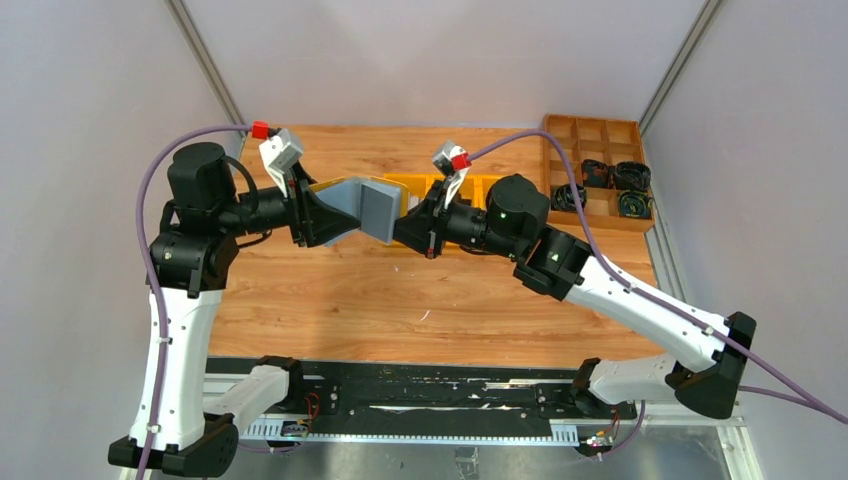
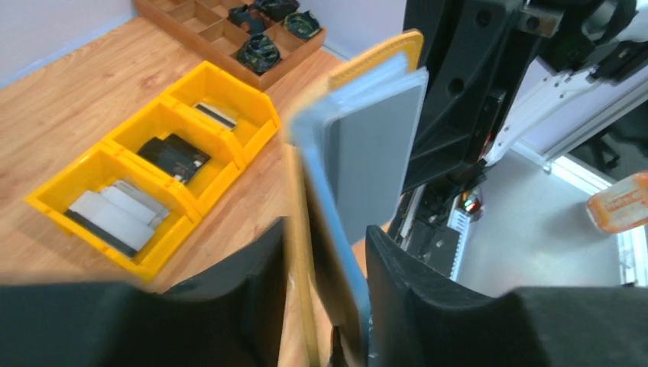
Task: Take the credit cards out of the card holder
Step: Remove the credit card from the card holder.
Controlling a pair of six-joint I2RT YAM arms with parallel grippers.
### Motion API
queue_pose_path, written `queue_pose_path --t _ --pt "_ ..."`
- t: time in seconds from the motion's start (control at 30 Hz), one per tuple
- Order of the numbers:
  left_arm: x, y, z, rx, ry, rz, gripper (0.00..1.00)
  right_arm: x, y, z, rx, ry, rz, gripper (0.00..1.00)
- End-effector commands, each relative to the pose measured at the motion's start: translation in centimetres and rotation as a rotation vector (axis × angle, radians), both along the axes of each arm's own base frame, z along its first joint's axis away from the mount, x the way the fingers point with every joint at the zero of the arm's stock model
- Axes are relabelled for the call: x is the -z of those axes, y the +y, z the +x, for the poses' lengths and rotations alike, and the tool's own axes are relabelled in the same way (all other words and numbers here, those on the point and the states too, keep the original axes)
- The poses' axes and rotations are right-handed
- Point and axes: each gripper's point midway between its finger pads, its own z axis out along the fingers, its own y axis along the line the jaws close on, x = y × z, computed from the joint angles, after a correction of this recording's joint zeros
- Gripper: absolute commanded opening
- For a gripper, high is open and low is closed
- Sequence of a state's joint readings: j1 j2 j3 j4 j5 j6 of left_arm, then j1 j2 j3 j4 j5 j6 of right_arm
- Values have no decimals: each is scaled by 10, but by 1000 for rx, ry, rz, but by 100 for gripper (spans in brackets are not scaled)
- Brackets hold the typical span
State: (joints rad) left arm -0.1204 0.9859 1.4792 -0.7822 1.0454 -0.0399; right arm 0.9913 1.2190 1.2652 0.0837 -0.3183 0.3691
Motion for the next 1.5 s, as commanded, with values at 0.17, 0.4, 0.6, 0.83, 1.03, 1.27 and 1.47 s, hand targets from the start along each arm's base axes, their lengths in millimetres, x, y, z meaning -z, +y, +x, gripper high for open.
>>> queue_pose_path --t 0.17,0.4,0.6,0.83,1.03,1.27,1.47 --pt "10 10 5 -66 -109 70 86 4 -6 20 211 -78 -162 0" --pt "21 6 4 -44 -70 47 96 2 -1 19 349 -203 -327 0" --pt "20 3 -3 -2 -73 35 86 -5 -3 13 374 -267 -335 0" --pt "23 2 -9 35 -62 47 60 -16 -11 8 369 -275 -288 0" --pt "17 0 -16 59 -77 38 60 -20 -17 5 368 -272 -259 0" --pt "9 -1 -25 96 -110 31 55 -25 -25 1 364 -279 -216 0" --pt "7 -2 -30 121 -127 33 40 -29 -28 -4 334 -285 -180 0"
